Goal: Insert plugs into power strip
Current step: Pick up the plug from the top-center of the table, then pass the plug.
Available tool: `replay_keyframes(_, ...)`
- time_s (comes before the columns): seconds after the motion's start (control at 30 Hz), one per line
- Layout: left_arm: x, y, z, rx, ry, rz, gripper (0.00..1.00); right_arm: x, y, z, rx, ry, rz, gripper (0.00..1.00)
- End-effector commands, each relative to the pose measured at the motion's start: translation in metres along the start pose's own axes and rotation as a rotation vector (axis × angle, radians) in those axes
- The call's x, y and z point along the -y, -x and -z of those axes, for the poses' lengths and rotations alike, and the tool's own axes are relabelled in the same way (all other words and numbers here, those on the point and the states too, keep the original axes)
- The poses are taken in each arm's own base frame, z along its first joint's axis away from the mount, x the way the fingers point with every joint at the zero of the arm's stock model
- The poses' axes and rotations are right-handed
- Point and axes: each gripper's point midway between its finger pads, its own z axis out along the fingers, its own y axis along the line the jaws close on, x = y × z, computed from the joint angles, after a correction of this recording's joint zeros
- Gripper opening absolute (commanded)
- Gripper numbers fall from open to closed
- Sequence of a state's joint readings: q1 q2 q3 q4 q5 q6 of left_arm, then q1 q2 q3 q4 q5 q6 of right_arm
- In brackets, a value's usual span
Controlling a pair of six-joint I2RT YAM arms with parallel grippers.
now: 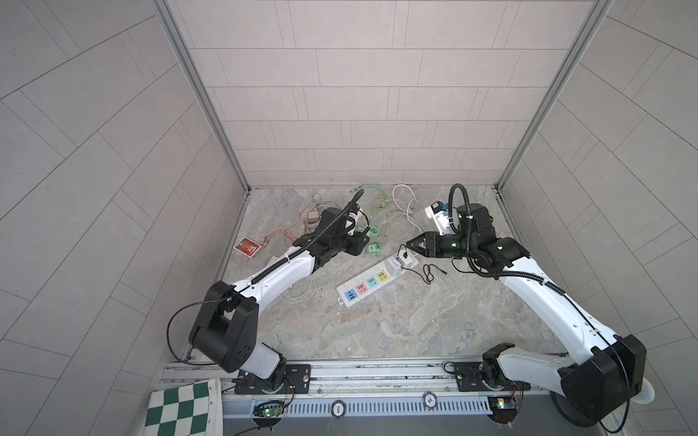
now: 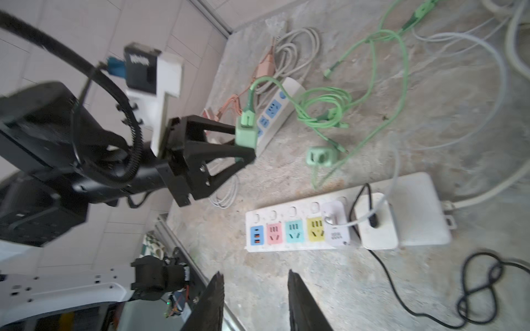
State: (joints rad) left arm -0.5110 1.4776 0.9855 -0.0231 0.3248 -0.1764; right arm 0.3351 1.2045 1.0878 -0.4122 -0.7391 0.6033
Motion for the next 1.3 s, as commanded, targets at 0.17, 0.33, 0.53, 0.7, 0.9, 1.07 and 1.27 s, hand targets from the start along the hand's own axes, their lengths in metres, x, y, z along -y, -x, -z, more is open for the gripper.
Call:
replay_keyframes(0.17, 0.035, 0.023, 0.018, 0.219, -0.19, -0.06, 0.42, -0.024, 0.014, -0.029, -0.035, 0.151, -0.091, 0.38)
replay_keyframes(0.33, 0.041, 0.022, 0.023, 0.237, -0.215, -0.074, 0.42, -0.014, 0.006, -0.052, -0.095, 0.077, -0.064, 0.38)
replay_keyframes(0.53, 0.05, 0.019, 0.026, 0.235, -0.248, -0.094, 0.42, -0.006, 0.006, -0.075, -0.127, 0.031, -0.072, 0.38)
replay_keyframes(0.7, 0.053, 0.017, 0.029, 0.239, -0.259, -0.114, 0.42, -0.005, 0.009, -0.085, -0.129, 0.023, -0.073, 0.39)
replay_keyframes(0.9, 0.055, 0.016, 0.027, 0.235, -0.264, -0.12, 0.42, -0.007, 0.01, -0.098, -0.141, 0.031, -0.075, 0.39)
replay_keyframes(1.07, 0.055, 0.014, 0.025, 0.227, -0.264, -0.122, 0.42, -0.01, 0.003, -0.111, -0.193, 0.005, -0.066, 0.4)
replay_keyframes(1.27, 0.053, 0.012, 0.024, 0.216, -0.257, -0.128, 0.42, -0.008, -0.002, -0.122, -0.211, -0.011, -0.06, 0.4)
